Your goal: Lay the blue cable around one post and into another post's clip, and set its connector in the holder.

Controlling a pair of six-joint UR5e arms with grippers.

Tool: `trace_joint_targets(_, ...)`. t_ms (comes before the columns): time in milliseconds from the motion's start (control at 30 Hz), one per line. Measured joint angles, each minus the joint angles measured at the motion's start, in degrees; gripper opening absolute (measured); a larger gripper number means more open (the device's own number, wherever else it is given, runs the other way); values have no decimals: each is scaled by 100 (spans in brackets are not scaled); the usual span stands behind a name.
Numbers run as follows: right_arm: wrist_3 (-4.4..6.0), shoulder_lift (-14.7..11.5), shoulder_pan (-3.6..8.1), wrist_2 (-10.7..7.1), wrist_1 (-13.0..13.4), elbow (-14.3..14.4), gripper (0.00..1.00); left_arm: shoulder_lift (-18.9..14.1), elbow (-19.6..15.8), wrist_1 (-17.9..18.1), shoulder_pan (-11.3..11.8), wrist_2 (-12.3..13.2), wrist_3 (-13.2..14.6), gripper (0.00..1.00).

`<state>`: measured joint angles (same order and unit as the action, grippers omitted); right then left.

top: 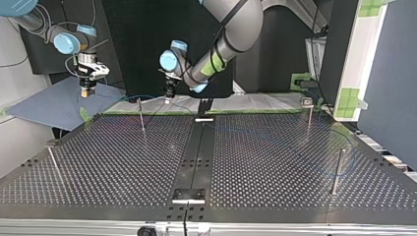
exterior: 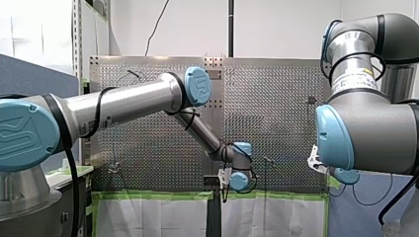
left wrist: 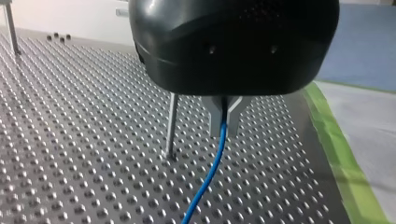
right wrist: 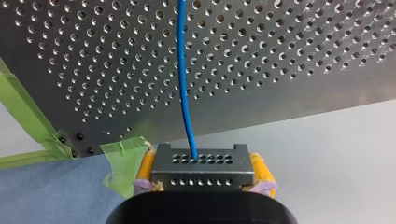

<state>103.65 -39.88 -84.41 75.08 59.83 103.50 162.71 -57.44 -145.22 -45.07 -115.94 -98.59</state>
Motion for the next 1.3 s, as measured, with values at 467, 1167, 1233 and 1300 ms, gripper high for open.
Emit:
trace_joint_targets(467, -16, 4, -2, 7, -27, 1, 0, -1, -272, 235, 182, 15, -9, 0)
trace_joint_targets(1167, -18, 22, -26, 8, 6, 0, 0, -8, -34, 111, -140, 4, 438, 0)
trace_joint_targets(1233, -12, 25, -25, 7, 9, 0, 0, -8, -7, 106, -151, 5, 431, 0)
trace_joint_targets(1300, -6, 27, -19, 8, 11, 0, 0, -8, 15, 97, -141, 6, 410, 0)
